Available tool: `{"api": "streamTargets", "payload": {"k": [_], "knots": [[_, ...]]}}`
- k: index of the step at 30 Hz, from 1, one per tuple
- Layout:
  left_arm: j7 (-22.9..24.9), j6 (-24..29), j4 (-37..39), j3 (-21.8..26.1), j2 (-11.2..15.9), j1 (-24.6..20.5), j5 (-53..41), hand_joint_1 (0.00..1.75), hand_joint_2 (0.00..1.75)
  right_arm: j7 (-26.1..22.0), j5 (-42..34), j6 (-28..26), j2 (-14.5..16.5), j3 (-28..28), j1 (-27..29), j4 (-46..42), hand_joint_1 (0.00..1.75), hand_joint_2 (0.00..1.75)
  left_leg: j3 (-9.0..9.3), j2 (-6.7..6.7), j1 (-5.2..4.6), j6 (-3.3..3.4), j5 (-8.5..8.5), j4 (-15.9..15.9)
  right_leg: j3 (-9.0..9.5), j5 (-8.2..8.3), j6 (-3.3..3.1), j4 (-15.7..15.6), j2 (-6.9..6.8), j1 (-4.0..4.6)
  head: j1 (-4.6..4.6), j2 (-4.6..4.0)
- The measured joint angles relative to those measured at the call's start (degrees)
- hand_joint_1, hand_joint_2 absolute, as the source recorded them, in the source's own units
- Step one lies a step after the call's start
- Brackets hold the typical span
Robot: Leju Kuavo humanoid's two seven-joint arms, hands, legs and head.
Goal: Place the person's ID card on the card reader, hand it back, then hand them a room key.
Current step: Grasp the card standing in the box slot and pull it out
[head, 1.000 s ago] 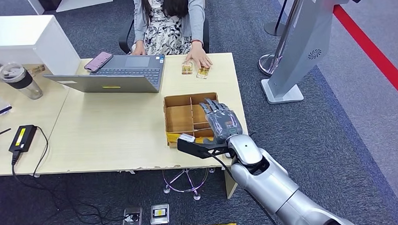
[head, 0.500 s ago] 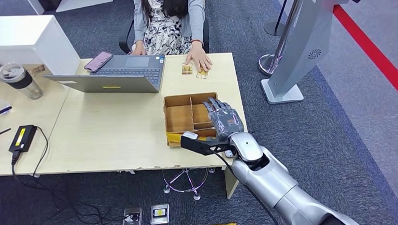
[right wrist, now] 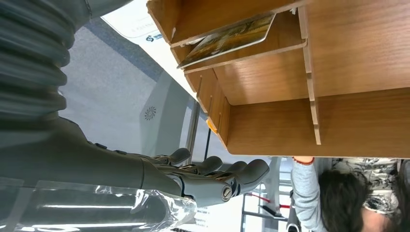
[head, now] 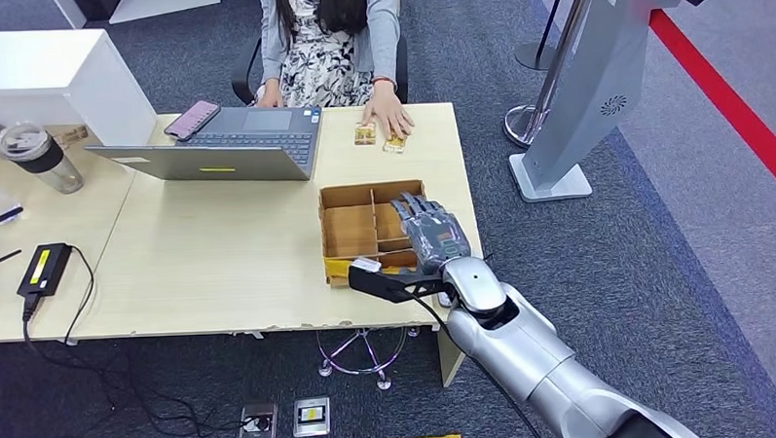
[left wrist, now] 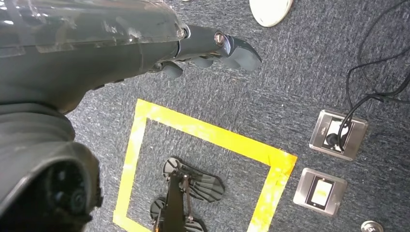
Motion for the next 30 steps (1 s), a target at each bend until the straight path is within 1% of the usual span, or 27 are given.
{"api": "streamTargets", "payload": {"k": [7,21,30], "knots": [[0.00,-0.13,0.00,-0.24,0.00,0.00,0.16,0.00,0.00,-1.44,-1.25,-0.70,0.77,-0.31,-0.04,0.76,0.00,1.75,0.00,0.00,0.00,0.00,0.00,0.00,-0.01,0.00,0.00,0.00,0.00,0.00,0.00,0.00],[0.04,-0.36,0.00,-0.85,0.00,-0.18,0.20,0.00,0.00,-1.74,-1.66,-0.76,1.34,-0.55,-0.04,1.95,0.00,1.75,0.00,0.01,0.00,0.00,0.00,0.00,-0.01,0.00,0.00,0.00,0.01,0.00,0.00,0.00],[0.54,-0.39,0.00,-1.31,0.00,-0.55,0.15,0.00,0.00,-2.73,-1.44,0.30,1.57,-0.51,-0.06,2.70,0.00,1.75,0.00,0.01,0.00,0.00,0.00,0.00,-0.01,0.00,0.00,0.00,0.01,0.00,0.01,0.00]]}}
